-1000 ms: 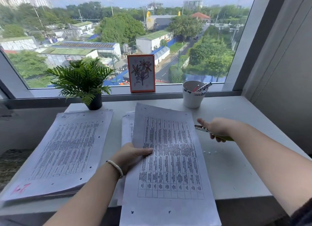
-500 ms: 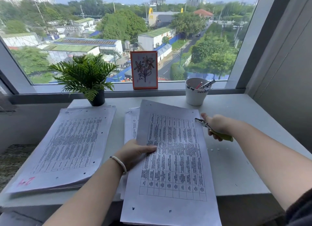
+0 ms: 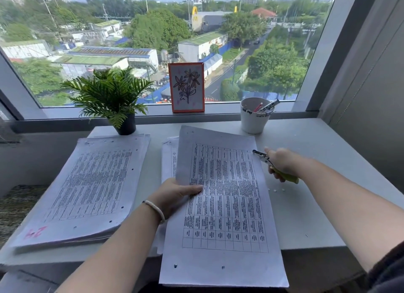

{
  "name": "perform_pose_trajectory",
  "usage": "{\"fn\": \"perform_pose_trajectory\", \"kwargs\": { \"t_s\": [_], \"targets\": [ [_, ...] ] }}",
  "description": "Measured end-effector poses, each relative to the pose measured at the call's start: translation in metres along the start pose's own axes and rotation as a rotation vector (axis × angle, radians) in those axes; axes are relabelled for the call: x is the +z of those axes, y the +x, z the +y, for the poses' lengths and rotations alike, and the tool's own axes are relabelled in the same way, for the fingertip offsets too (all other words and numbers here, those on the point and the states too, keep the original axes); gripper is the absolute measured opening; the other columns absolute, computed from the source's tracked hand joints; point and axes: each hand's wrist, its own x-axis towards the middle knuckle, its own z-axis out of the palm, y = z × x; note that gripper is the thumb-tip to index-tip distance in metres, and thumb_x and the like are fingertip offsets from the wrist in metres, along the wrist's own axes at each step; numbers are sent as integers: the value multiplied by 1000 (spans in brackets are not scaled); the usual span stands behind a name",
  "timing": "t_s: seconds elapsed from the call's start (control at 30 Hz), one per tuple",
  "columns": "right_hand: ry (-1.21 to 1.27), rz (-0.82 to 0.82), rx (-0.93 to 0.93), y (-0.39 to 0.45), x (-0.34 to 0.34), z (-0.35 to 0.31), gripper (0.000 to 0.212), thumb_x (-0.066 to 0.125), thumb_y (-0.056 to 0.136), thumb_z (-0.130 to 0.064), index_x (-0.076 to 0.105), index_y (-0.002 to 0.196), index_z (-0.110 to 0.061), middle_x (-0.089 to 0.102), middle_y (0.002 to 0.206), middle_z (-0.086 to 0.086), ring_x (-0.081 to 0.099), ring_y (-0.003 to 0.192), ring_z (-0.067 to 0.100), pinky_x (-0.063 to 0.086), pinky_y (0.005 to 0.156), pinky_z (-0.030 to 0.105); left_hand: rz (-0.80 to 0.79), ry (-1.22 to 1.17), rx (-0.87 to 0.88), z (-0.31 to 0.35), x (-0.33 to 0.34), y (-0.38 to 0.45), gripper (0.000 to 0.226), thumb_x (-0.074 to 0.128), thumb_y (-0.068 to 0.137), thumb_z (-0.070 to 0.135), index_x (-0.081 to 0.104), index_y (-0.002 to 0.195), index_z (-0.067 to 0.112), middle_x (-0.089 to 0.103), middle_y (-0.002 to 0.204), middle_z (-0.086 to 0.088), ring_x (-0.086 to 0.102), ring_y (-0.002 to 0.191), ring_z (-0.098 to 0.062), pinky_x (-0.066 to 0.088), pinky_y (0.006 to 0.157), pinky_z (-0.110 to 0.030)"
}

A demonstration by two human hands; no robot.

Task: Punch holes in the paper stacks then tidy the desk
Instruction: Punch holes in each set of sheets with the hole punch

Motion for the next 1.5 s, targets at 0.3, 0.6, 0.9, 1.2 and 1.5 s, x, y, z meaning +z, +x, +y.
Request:
{"fn": "perform_pose_trajectory", "kwargs": {
  "t_s": [0.3,0.6,0.9,1.2,1.5],
  "targets": [
    [-24,73,69,-6,10,8,38,27,100,-11,49,69,-6,55,60,10,51,56,27,48,59,38,20,55,-4,-2,-1,4,29,66,79,-9,61,107,-13,69,102,-26,69,94,-34,59,77,-34],
    [-189,54,-10,-18,-10,-11,58,22,100,-36,61,73,-2,63,68,16,55,57,26,41,61,31,132,301,-17,3,1,9,50,85,67,16,59,108,6,66,114,-14,64,102,-32,47,97,-40],
    [-520,241,-247,-24,-4,-6,50,19,97,-36,64,96,-13,64,108,14,55,91,29,38,75,32,253,1389,543,85,45,31,100,74,74,45,15,151,20,25,154,-3,26,140,-18,24,115,-37],
    [-708,341,-472,-44,-1,1,54,12,102,-40,61,103,-19,63,118,12,57,106,31,34,73,33,-173,1620,381,105,125,82,48,82,62,38,67,107,29,64,100,10,58,93,-12,45,76,-24],
    [-704,367,-541,-40,-2,12,44,14,103,-37,48,80,-21,65,104,9,57,97,29,37,67,32,-123,1686,369,94,132,96,36,84,58,44,74,84,22,71,80,0,62,74,-17,53,67,-31]
  ]
}}
